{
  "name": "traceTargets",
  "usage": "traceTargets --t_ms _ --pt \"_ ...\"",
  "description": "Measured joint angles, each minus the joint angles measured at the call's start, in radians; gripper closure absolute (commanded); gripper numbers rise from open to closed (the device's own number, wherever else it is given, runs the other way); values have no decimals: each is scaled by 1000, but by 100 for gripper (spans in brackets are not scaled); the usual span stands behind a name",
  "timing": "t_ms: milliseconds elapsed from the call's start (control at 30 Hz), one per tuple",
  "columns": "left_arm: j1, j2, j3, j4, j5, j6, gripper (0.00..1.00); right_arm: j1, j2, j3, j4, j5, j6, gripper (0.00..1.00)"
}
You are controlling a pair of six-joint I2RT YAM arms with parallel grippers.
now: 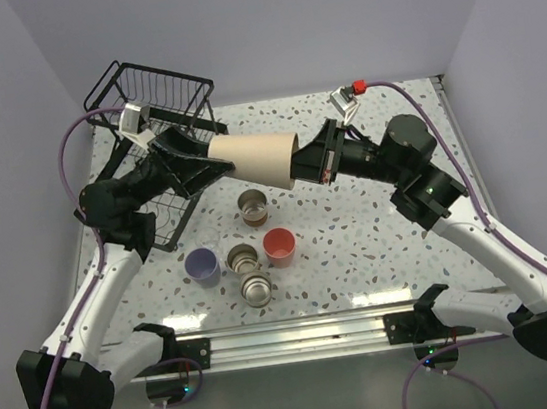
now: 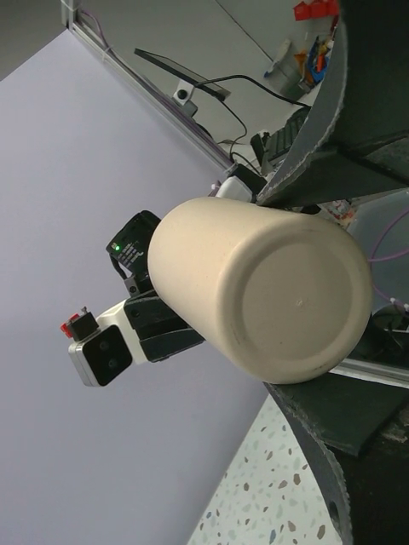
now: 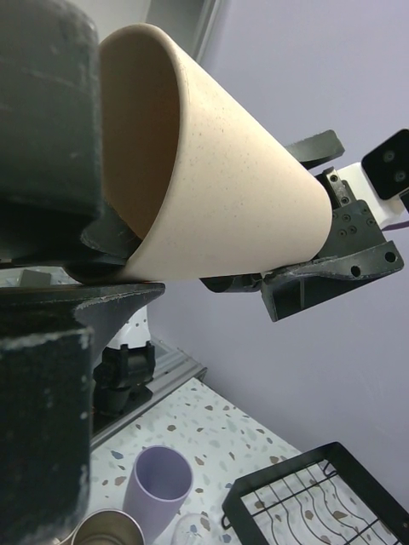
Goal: Load the cups into the dish rack
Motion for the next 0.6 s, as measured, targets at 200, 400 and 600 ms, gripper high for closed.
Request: traceTargets --t_ms 200,400,600 --pt "0 -4 0 -13 -2 3 100 0 0 0 -2 -3 -2 77" --pt "-3 -33 0 -135 -37 71 100 12 -3 8 -67 -31 -69 35" --pt "-3 -75 0 -268 -64 148 100 9 -23 42 -190 -14 -162 25"
